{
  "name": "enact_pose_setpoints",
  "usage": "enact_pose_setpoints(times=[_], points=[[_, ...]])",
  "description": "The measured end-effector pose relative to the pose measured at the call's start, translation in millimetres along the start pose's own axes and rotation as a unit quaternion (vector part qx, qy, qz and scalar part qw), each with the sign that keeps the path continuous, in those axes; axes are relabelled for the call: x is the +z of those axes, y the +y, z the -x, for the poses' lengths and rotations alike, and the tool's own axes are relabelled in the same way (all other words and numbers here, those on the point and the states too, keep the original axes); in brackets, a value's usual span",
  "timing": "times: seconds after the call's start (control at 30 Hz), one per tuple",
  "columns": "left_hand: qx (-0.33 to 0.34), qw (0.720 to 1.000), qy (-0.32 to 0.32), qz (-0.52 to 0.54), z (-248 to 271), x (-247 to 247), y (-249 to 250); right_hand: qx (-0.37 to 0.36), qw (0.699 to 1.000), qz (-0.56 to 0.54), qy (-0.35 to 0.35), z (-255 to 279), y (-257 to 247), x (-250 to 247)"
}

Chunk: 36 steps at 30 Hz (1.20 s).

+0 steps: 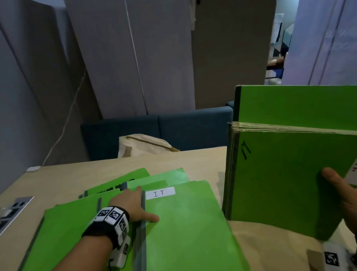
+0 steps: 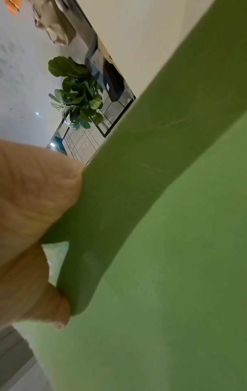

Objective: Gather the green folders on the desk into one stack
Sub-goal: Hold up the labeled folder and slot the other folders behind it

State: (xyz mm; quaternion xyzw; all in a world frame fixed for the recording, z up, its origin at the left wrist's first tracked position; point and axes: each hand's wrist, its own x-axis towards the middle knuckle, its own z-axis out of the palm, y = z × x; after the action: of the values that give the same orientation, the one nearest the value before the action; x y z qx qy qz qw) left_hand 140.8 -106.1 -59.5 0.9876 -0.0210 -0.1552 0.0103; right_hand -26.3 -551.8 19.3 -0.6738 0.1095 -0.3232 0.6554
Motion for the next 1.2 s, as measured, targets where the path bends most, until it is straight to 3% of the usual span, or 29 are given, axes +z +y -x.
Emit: enact_pose_setpoints(times=[0.13, 0.27, 0.5, 0.7, 0.83, 0.93, 1.03, 1.2], points=[[-0.016, 0.992, 0.002, 0.124, -11.6, 6.6, 5.4, -0.03, 0.999, 0.038, 0.014, 5.9, -3.5, -1.8], [-0.019, 0.995, -0.046, 0.081, -13.4, 3.9, 9.4, -0.061, 0.995, 0.075, 0.03, 8.9, 0.1, 4.5], [-0.036, 0.996, -0.05, 0.059, -16.8, -5.7, 11.0, -0.028, 0.996, 0.067, 0.051, 5.2, 11.2, -2.6], [-0.031, 0.994, -0.037, 0.098, -16.3, -9.6, 1.3, -0.007, 0.999, 0.014, 0.04, -0.7, 20.0, -10.6], [-0.04, 0.987, -0.028, 0.152, -14.0, -9.4, -6.5, -0.006, 0.999, 0.037, 0.034, 4.3, 11.9, -4.4], [-0.03, 0.974, -0.017, 0.222, -8.5, -14.2, -17.6, -0.021, 0.998, 0.043, 0.04, 5.4, 12.5, -1.3], [0.014, 0.957, 0.043, 0.285, 2.1, -34.9, -28.9, -0.028, 0.998, 0.045, 0.03, 5.9, 8.6, -0.7], [0.136, 0.881, 0.168, 0.421, 37.7, -85.6, -35.5, -0.001, 0.997, 0.062, 0.045, 6.3, 11.7, -4.3]])
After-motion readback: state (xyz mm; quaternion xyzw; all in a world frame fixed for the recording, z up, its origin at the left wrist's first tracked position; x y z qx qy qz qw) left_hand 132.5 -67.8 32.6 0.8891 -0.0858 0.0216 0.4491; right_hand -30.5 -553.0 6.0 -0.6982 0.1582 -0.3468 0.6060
